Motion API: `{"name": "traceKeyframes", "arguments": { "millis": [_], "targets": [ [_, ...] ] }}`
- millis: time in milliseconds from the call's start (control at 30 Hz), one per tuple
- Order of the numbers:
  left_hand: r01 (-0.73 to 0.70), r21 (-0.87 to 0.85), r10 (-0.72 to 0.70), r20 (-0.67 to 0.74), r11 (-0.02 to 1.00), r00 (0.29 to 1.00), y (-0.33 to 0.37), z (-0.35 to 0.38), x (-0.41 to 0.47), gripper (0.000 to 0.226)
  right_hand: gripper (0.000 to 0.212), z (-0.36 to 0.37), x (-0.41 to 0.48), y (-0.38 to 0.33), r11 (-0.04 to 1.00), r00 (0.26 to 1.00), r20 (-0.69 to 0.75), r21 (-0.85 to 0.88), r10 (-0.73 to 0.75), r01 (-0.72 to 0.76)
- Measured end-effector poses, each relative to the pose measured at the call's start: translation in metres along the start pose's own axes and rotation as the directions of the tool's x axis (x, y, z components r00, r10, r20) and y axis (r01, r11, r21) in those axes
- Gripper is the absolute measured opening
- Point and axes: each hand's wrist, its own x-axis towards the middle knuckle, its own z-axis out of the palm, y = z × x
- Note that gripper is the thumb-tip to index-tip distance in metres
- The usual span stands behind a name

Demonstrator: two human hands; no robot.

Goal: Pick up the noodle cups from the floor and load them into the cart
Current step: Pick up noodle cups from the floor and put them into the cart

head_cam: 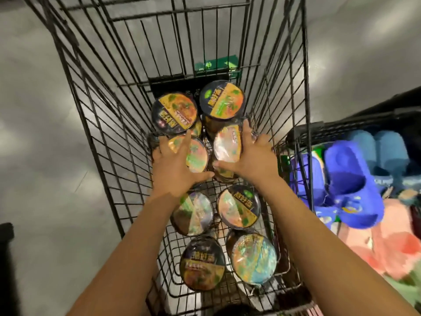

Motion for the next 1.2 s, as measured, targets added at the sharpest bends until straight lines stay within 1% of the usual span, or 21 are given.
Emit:
{"name": "traceKeyframes", "arguments": {
  "millis": [167, 233, 333, 400, 467, 567, 633, 700, 767, 833, 900, 967, 1000, 1033, 1133, 1200],
  "targets": [
    [0.028, -0.016, -0.028, -0.011, 0.999, 1.000, -0.003, -0.003, -0.008, 0.118, 0.135, 0.006, -0.004, -0.003, 1.000, 1.000, -0.021, -0.005, -0.023, 0.023],
    [0.019, -0.020, -0.019, -0.001, 1.000, 1.000, -0.004, -0.002, -0.011, 0.119, 0.134, 0.008, -0.005, -0.006, 1.000, 1.000, -0.022, 0.012, -0.007, 0.007],
    [-0.002, -0.022, 0.003, 0.042, 1.000, 0.999, -0.011, -0.005, -0.014, 0.120, 0.133, 0.008, -0.015, -0.009, 0.995, 0.997, -0.056, 0.091, 0.053, -0.048],
    [-0.033, -0.016, 0.034, 0.049, 0.999, 0.998, -0.017, -0.009, -0.016, 0.118, 0.132, 0.011, -0.028, -0.008, 0.986, 0.988, -0.088, 0.116, 0.127, -0.117],
    [-0.076, -0.023, 0.077, 0.054, 0.997, 0.996, -0.024, -0.015, -0.021, 0.119, 0.131, 0.015, -0.051, -0.009, 0.963, 0.967, -0.103, 0.157, 0.235, -0.217],
    [-0.170, -0.007, 0.170, 0.083, 0.985, 0.982, -0.036, -0.024, -0.033, 0.115, 0.127, 0.027, -0.101, -0.017, 0.912, 0.921, -0.081, 0.194, 0.381, -0.360],
    [-0.268, 0.029, 0.264, 0.102, 0.963, 0.959, -0.045, -0.033, -0.046, 0.111, 0.124, 0.041, -0.144, -0.028, 0.837, 0.866, -0.073, 0.310, 0.494, -0.451],
    [-0.387, 0.079, 0.378, 0.109, 0.919, 0.919, -0.054, -0.044, -0.065, 0.106, 0.121, 0.063, -0.192, -0.045, 0.725, 0.790, -0.095, 0.474, 0.606, -0.499],
    [-0.506, 0.112, 0.493, 0.128, 0.855, 0.861, -0.062, -0.052, -0.085, 0.099, 0.121, 0.093, -0.238, -0.062, 0.637, 0.696, -0.146, 0.564, 0.703, -0.526],
    [-0.619, 0.138, 0.600, 0.159, 0.773, 0.784, -0.068, -0.054, -0.111, 0.095, 0.116, 0.121, -0.286, -0.080, 0.525, 0.589, -0.130, 0.631, 0.797, -0.571],
    [-0.712, 0.167, 0.680, 0.215, 0.682, 0.702, -0.069, -0.049, -0.140, 0.092, 0.106, 0.142, -0.334, -0.098, 0.389, 0.490, -0.031, 0.653, 0.871, -0.650],
    [-0.791, 0.187, 0.718, 0.338, 0.583, 0.609, -0.066, -0.040, -0.174, 0.090, 0.100, 0.162, -0.378, -0.114, 0.270, 0.406, 0.084, 0.623, 0.910, -0.734],
    [-0.829, 0.198, 0.726, 0.406, 0.523, 0.555, -0.065, -0.033, -0.191, 0.090, 0.100, 0.173, -0.399, -0.122, 0.220, 0.362, 0.121, 0.605, 0.924, -0.765],
    [-0.870, 0.207, 0.736, 0.467, 0.448, 0.490, -0.065, -0.027, -0.210, 0.089, 0.101, 0.185, -0.418, -0.129, 0.160, 0.312, 0.163, 0.593, 0.936, -0.789],
    [-0.964, 0.213, 0.737, 0.624, 0.157, 0.258, -0.067, -0.002, -0.261, 0.090, 0.098, 0.221, -0.469, -0.146, -0.019, 0.179, 0.275, 0.591, 0.945, -0.807],
    [-0.979, 0.201, 0.699, 0.706, -0.044, 0.114, -0.074, 0.017, -0.294, 0.090, 0.096, 0.246, -0.503, -0.158, -0.099, 0.111, 0.309, 0.589, 0.944, -0.802]
  ]
}}
